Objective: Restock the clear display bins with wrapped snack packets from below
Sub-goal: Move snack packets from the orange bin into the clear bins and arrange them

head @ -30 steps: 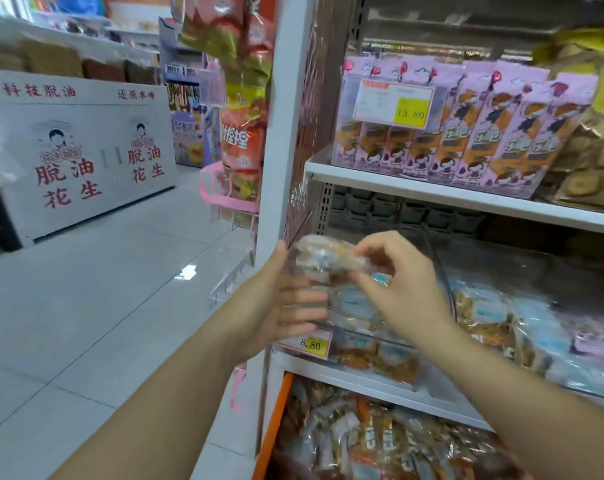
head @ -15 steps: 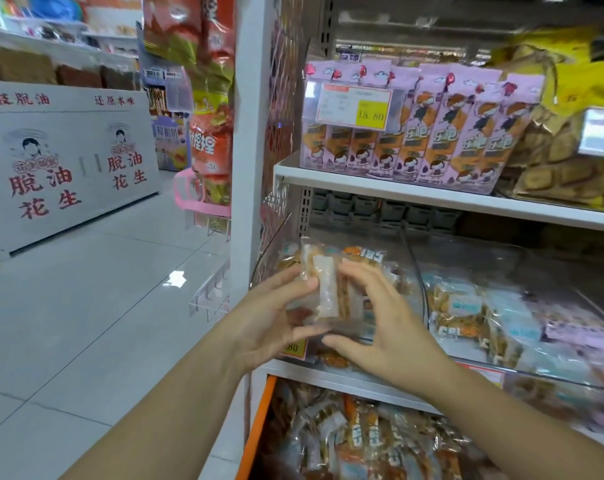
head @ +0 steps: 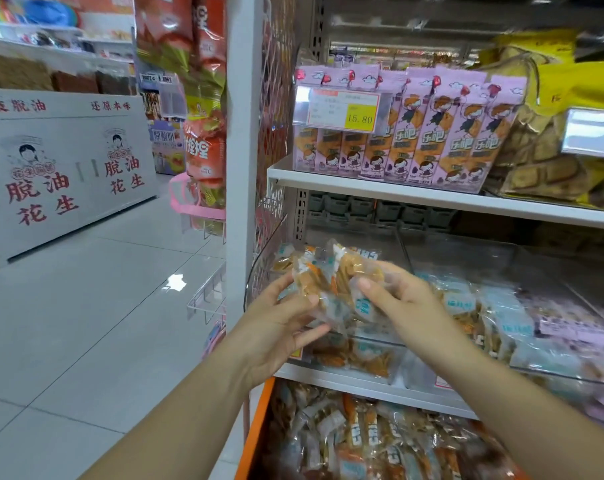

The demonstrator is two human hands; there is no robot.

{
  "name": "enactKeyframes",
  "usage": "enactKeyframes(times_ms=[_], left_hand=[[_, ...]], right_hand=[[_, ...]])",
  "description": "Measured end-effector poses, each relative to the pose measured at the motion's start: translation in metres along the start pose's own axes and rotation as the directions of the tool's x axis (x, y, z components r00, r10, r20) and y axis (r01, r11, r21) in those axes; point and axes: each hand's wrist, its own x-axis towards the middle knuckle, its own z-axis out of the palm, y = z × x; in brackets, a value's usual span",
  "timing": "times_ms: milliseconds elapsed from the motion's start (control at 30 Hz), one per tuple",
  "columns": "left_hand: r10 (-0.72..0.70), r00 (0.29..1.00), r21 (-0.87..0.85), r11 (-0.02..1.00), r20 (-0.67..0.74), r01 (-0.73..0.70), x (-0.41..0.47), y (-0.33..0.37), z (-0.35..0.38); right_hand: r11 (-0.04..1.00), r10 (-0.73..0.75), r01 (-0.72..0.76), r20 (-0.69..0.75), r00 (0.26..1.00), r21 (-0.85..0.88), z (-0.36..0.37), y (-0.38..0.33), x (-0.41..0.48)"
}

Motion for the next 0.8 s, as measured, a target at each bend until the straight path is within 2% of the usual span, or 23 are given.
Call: enactKeyframes(times_ms=[67,133,233,333,467,567,633,700,767,800], left_hand=[[0.006,1.000,-0.018,1.000,-0.023,-0.006,0.001,0.000,0.000],[0.021,0.998,-0.034,0.999,-0.063,-0.024,0.004,0.001,-0.002],[0.036,0.997,-0.022,0.999,-0.075,-0.038,0.005,0.002,0.000],[0.053,0.996,0.001,0.999,-0.075,-0.053,0.003,0.001,0.004],[0.111,0.971,0.108,0.990,-0.210,-0.090,0.004,0.001,0.000],[0.179,0.959,0.236,0.964,-0.220,-0.126,0.004,0.004,-0.002],[0.166,0.967,0.211,0.970,-0.193,-0.124,0.002,0.004,0.003],[0.132,0.978,0.136,0.985,-0.162,-0.111,0.000,0.001,0.010],[0.110,0.986,0.073,0.992,-0.123,-0.101,-0.003,-0.001,0.016],[0.111,0.990,0.069,0.992,-0.092,-0.105,-0.005,-0.002,0.018]], right_hand=[[0.989,0.063,-0.054,-0.057,0.996,0.138,-0.002,0.002,0.002],[0.930,0.174,-0.132,-0.096,0.980,0.343,-0.004,0.004,0.004],[0.830,0.261,-0.187,-0.071,0.963,0.526,-0.005,0.006,0.008],[0.856,0.269,-0.218,-0.044,0.962,0.470,-0.004,0.012,0.008],[0.918,0.244,-0.198,-0.097,0.965,0.343,-0.007,0.013,0.007],[0.857,0.226,-0.123,-0.150,0.962,0.500,-0.017,0.003,0.012],[0.796,0.227,-0.124,-0.102,0.969,0.593,-0.015,-0.006,0.012],[0.871,0.228,-0.160,-0.094,0.969,0.464,-0.003,-0.009,0.008],[0.952,0.206,-0.160,-0.160,0.965,0.261,0.011,-0.009,0.003],[0.964,0.196,-0.153,-0.192,0.961,0.219,0.015,-0.008,0.000]])
